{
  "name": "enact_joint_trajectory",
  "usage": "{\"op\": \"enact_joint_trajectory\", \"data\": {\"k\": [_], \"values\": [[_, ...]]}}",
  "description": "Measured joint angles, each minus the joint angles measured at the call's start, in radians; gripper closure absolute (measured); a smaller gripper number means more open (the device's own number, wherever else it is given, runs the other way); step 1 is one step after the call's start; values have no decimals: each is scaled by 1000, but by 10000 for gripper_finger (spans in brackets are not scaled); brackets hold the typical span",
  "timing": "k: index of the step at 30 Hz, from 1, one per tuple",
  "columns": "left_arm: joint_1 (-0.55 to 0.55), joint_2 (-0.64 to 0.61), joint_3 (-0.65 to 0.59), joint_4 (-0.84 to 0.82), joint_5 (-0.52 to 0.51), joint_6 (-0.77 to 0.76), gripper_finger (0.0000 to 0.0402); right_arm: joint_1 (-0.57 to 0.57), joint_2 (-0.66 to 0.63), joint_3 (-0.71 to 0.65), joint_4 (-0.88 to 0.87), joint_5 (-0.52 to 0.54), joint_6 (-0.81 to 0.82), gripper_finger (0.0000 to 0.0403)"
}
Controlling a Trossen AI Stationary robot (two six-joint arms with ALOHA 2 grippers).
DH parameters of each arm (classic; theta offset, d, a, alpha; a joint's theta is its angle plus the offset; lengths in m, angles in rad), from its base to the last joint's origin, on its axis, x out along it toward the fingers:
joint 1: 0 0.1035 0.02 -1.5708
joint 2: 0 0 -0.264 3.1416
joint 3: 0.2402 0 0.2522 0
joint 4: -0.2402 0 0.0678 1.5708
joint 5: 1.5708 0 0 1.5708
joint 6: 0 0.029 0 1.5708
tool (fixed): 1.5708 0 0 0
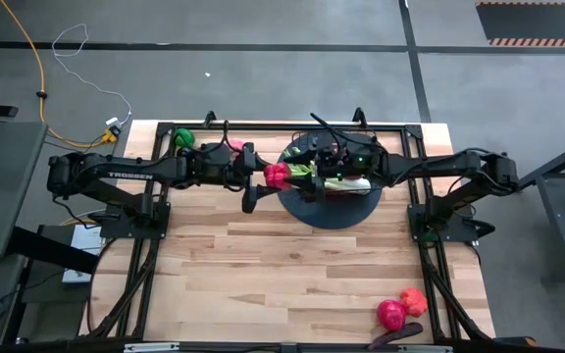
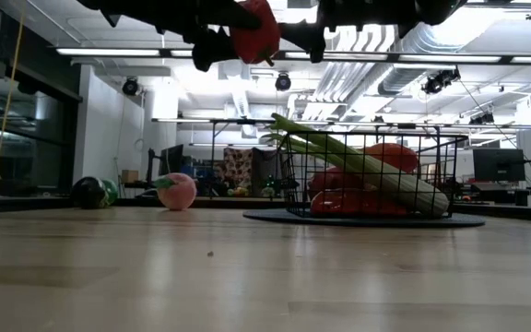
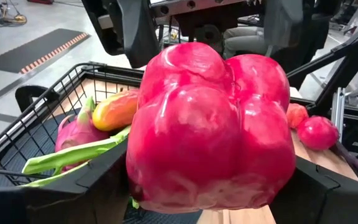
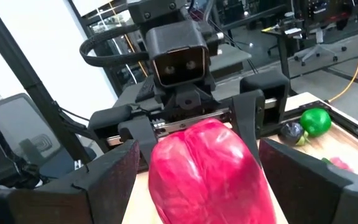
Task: Build produce basket
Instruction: Put the red bell pepper into the black wire basket
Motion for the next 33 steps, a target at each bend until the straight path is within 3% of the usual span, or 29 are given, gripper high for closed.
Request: {"op": "enact_joint_trajectory", "data": {"k": [5, 12, 18, 23, 33], "values": [[0, -1, 0, -10, 3, -16, 115, 0, 0, 0, 1, 0, -18, 68], [0, -2, 0, -15, 8, -43, 115, 8, -1, -1, -12, -1, -125, 8], [0, -2, 0, -17, 8, -143, 115, 7, -2, -1, -14, -3, -101, 21], [0, -2, 51, -127, -1, -164, 115, 7, -2, -2, -19, -3, -76, 22], [0, 10, 123, -209, 15, -156, 115, 7, -2, -2, -20, -18, -194, 22]]}}
